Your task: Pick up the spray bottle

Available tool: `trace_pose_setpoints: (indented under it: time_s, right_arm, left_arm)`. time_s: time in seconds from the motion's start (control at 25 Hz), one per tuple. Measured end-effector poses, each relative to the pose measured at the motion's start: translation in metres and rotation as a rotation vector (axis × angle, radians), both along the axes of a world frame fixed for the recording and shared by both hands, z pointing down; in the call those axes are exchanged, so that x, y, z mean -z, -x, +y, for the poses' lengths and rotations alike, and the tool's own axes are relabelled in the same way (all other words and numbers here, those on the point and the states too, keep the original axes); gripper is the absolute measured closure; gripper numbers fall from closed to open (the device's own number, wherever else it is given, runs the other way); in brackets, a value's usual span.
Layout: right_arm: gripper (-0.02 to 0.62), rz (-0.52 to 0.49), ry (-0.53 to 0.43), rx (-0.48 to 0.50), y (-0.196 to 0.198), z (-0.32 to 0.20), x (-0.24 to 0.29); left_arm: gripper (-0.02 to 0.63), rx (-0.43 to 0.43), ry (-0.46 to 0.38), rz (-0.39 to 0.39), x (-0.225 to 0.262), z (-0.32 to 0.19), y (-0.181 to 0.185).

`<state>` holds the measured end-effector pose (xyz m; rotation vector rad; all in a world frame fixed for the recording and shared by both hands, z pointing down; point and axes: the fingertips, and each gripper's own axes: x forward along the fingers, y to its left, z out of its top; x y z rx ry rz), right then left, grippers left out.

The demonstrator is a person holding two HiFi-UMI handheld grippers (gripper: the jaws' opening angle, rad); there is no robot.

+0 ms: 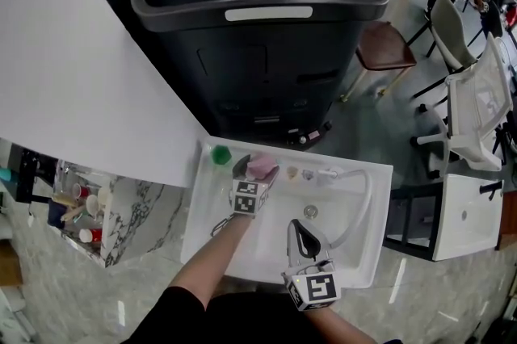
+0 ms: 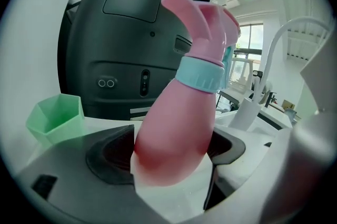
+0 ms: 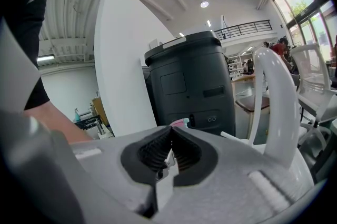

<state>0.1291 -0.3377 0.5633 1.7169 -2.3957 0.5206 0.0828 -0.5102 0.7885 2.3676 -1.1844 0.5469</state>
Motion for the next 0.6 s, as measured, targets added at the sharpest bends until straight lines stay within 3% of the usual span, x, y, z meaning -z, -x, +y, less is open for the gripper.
trace_pose_setpoints:
  time_s: [0.24, 0.44, 0.6]
  right_arm:
    - [0.597, 0.006, -0.003, -0.010, -0.001, 0.005, 0.002]
    - [0.597, -0.003, -0.009, -0.027, -0.003, 0.011, 0.009]
    - [0.597, 0.004, -0.026, -0.023, 0.001, 0.020, 0.015]
  left_arm:
    - [0.202, 0.035, 0.026, 0.087, 0.023, 0.010, 0.005]
    - [0.202, -0.011, -0.006, 0.072, 0.045, 0.032, 0.006]
    - [0.202, 0.000, -0.013, 0.085, 0.062, 0.052, 0.019]
